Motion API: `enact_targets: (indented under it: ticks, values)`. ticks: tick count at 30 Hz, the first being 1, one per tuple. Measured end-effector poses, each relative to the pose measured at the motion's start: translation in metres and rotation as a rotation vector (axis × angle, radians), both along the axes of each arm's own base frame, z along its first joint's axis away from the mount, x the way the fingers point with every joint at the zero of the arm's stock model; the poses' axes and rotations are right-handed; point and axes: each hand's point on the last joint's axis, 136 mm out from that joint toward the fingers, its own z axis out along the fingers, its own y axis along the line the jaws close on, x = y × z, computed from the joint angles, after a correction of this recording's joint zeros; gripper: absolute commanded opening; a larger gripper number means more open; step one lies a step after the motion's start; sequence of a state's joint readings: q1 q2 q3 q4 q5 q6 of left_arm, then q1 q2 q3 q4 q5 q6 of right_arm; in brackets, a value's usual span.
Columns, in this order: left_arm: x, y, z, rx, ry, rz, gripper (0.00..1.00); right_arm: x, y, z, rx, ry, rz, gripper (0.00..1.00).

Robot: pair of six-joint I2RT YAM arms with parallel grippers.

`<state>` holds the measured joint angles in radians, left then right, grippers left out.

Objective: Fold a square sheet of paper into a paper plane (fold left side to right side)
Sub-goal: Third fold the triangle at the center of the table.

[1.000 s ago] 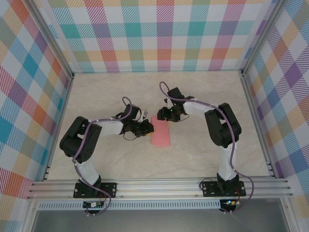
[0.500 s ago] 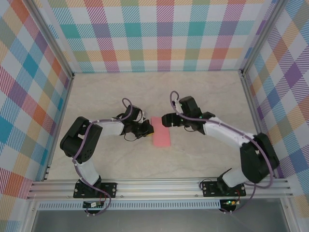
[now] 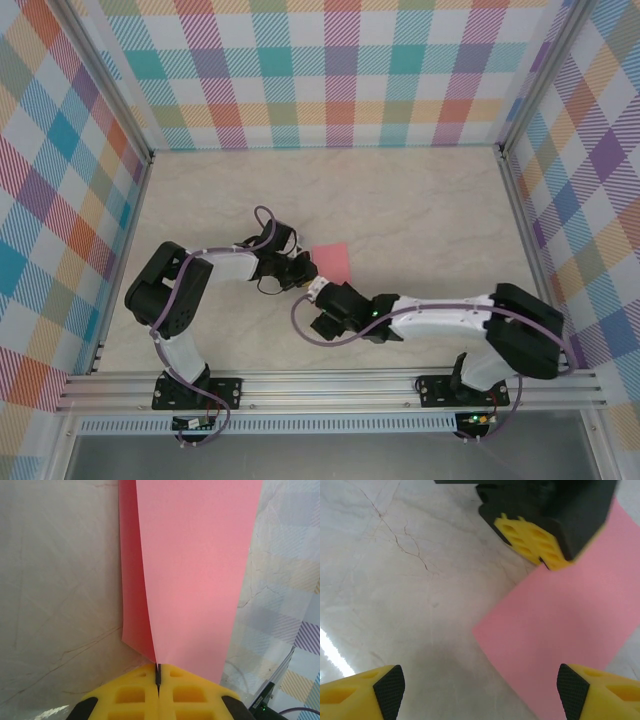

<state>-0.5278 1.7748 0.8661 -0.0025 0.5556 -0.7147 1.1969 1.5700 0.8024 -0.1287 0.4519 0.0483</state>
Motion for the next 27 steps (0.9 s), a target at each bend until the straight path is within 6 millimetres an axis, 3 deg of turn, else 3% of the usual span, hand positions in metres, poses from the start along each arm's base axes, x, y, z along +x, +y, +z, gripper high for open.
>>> enact_targets:
  ticks: [6, 19, 20, 23, 27]
  values:
    - [-0.003, 0.001, 0.003, 0.004, 0.007, -0.001, 0.00, 0.014, 0.014, -0.015, -0.113, -0.073, 0.046, 0.77]
    - [-0.004, 0.004, 0.005, 0.019, 0.008, 0.003, 0.02, 0.020, 0.014, -0.020, -0.182, -0.111, 0.075, 0.06]
    - [-0.004, 0.005, 0.004, 0.022, 0.007, 0.002, 0.03, 0.020, 0.014, -0.021, -0.185, -0.111, 0.076, 0.01]
    - [-0.006, 0.007, 0.006, 0.036, -0.003, -0.007, 0.14, 0.019, 0.014, -0.021, -0.184, -0.109, 0.077, 0.00]
    - [-0.009, 0.013, 0.016, 0.064, -0.032, -0.022, 0.37, 0.015, 0.011, -0.022, -0.177, -0.085, 0.078, 0.00]
